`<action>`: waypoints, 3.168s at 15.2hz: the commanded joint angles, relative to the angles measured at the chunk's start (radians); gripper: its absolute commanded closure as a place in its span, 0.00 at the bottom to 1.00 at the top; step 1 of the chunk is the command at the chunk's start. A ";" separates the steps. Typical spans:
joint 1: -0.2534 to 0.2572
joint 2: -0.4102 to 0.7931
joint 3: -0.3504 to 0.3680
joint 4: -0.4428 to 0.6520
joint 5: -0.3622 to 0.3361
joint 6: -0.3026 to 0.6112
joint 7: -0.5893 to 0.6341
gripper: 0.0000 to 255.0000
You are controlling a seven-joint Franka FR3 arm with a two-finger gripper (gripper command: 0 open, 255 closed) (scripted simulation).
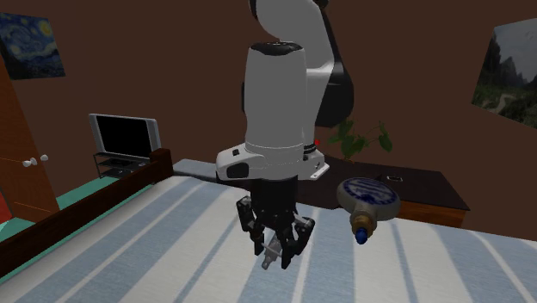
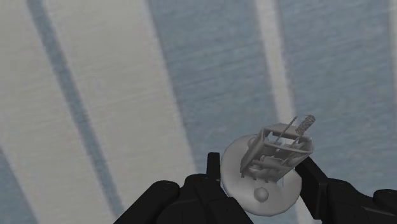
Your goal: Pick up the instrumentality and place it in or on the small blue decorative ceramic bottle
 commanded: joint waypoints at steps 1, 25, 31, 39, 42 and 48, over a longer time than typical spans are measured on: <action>-0.005 -0.020 0.007 0.002 0.013 -0.021 -0.008 1.00; 0.125 -0.572 0.160 -0.506 0.387 0.000 0.012 1.00; 0.262 -0.739 0.207 -0.634 0.530 -0.025 0.068 1.00; 0.423 -0.858 0.286 -0.733 0.663 -0.037 0.177 1.00; 0.411 -0.812 0.310 -0.748 0.665 0.025 0.182 1.00; 0.374 -0.703 0.366 -0.771 0.652 0.155 0.201 1.00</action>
